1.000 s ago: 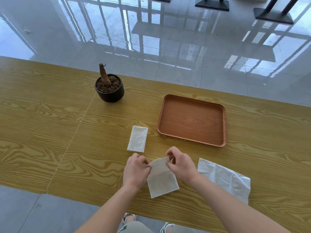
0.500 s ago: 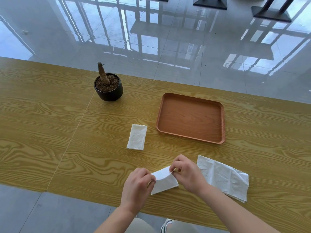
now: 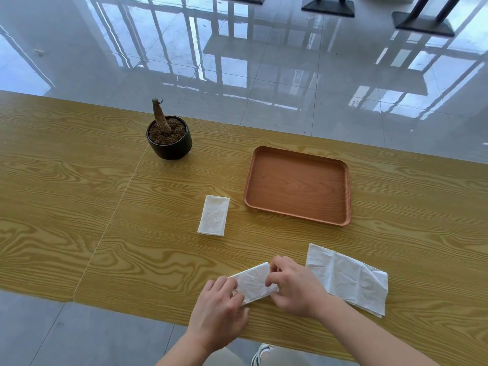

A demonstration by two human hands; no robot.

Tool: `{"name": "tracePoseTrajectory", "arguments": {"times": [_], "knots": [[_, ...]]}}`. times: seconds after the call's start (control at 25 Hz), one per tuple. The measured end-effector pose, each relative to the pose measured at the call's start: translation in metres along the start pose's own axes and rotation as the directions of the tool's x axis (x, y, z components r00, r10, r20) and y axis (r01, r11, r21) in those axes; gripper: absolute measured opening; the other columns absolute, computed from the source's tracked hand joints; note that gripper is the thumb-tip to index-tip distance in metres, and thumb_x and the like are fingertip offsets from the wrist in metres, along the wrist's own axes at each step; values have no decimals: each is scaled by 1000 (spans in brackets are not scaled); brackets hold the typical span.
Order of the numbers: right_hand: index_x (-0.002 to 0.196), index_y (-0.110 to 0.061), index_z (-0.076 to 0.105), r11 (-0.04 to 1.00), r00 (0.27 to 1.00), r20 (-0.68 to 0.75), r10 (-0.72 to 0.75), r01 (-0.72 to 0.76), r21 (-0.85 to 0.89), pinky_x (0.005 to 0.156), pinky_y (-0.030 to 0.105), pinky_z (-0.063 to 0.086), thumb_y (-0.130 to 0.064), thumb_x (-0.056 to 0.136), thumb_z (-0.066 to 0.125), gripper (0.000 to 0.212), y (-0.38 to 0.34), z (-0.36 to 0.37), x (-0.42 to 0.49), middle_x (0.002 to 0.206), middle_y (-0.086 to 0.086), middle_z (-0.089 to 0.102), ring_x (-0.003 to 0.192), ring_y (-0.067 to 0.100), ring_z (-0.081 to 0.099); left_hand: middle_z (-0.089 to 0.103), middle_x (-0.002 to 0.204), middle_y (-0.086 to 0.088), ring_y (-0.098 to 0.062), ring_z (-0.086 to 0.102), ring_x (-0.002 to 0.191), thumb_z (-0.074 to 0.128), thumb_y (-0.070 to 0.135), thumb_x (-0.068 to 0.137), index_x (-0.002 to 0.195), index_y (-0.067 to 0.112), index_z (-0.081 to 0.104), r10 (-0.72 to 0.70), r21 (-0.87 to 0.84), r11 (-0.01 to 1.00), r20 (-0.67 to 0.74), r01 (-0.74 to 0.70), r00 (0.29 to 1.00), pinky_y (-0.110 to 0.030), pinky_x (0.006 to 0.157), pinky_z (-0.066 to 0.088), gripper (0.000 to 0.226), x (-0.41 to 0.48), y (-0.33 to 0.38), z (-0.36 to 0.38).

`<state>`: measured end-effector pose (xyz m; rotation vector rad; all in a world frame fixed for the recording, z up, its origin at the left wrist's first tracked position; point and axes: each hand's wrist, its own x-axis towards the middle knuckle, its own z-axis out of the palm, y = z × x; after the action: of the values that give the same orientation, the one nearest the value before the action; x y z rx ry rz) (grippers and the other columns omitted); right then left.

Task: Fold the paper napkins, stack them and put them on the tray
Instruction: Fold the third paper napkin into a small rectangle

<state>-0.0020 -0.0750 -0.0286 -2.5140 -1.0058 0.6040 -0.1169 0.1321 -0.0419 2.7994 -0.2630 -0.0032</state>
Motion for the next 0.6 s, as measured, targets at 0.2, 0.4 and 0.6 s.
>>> {"name": "tracePoseTrajectory", "arguments": {"times": [0.2,0.4,0.6], "knots": [[112,-27,68,996,995,-84,59,-54,67,78,32,53,-32,96,59,19,-1,-2,10,107,-11,57,103,11,54,64,92,1,-23,59,79,66,47,77,84,23,64,-18,64,998,54,15,998,-36,62,50,25,2,0,-3],[122,-23,61,995,999,-25,25,-27,-95,80,35,54,-26,99,54,24,-4,-2,24,118,-9,53,108,16,49,65,90,0,-24,58,79,69,25,78,81,22,62,-1,109,994,24,-1,1000,-35,61,48,8,3,3,1],[98,-24,65,991,991,9,135,-134,-24,80,31,51,-29,94,60,9,-5,-1,24,100,-9,52,99,12,49,68,97,-5,-26,63,85,74,6,66,75,19,63,22,164,986,0,-22,1000,-37,65,50,19,3,-3,5]]}}
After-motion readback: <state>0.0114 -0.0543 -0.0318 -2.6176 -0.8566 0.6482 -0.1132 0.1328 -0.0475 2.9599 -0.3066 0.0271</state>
